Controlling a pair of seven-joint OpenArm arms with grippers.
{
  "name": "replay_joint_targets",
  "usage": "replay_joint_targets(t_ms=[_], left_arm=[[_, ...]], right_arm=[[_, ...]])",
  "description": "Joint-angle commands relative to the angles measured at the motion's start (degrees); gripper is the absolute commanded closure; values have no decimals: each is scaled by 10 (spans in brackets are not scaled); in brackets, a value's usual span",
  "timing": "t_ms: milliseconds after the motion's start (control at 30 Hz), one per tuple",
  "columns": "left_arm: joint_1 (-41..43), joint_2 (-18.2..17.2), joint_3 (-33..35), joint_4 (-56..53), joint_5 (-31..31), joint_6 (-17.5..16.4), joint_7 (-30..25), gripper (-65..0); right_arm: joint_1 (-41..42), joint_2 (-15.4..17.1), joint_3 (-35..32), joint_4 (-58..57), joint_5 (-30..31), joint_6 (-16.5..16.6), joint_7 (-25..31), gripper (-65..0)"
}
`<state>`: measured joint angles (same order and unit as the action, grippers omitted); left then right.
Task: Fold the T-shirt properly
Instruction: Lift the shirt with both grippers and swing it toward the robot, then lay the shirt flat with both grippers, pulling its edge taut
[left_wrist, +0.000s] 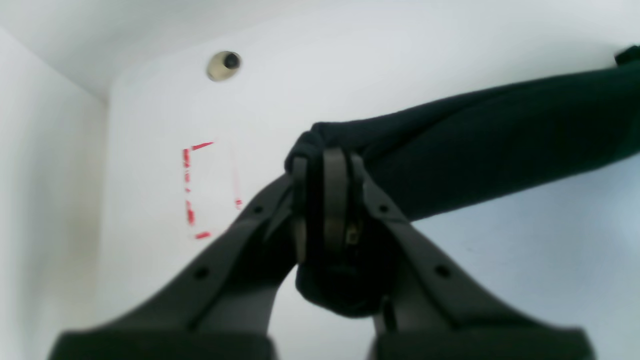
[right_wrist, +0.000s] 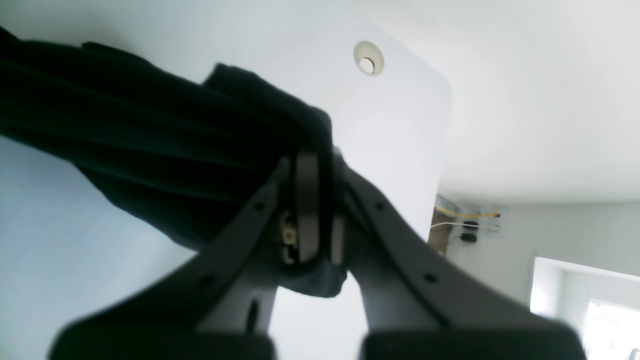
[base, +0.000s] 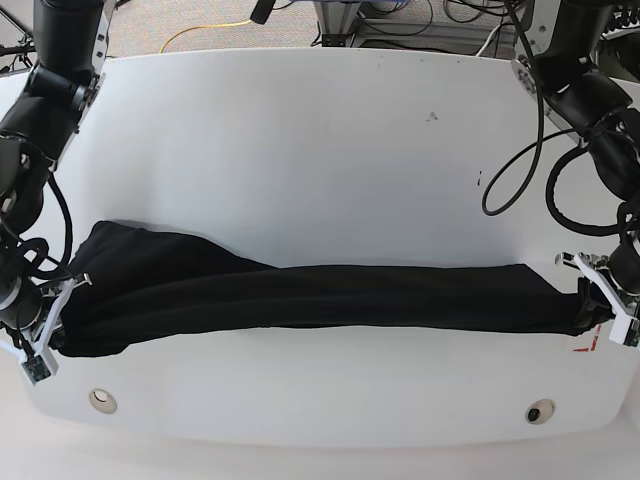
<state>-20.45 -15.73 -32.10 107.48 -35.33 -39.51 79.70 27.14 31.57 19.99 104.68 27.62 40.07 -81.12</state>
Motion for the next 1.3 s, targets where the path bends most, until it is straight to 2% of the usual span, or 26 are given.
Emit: replay_joint_targets(t_ms=[0, 233, 333, 500, 700, 933, 1167, 1267], left_arm=[[20, -10, -28, 15, -32, 0, -13, -13], [136, -44, -65, 15, -80, 0, -13, -13], [177, -44, -72, 15, -91, 0, -13, -11], [240, -63, -98, 14, -93, 0, -13, -11], [295, -74, -120, 15, -91, 0, -13, -11], [338, -86, -131, 14, -90, 0, -13, -13], [368, -103, -132, 12, -88, 0, -14, -13], [397, -124, -142, 13, -89, 0, -14, -13]], right_arm=[[-24, 6, 29, 30, 5, -1, 11, 0], [-161, -29, 86, 76, 5, -1, 11, 0], [-209, -47, 110, 81, 10, -1, 11, 0], [-286, -67, 162, 81, 63, -1, 11, 0], [-359, -95, 200, 81, 72, -1, 11, 0], [-420, -132, 213, 81, 72, -1, 11, 0], [-441, -147, 223, 81, 69, -1, 11, 0], [-461, -149, 229, 78, 68, -1, 11, 0]])
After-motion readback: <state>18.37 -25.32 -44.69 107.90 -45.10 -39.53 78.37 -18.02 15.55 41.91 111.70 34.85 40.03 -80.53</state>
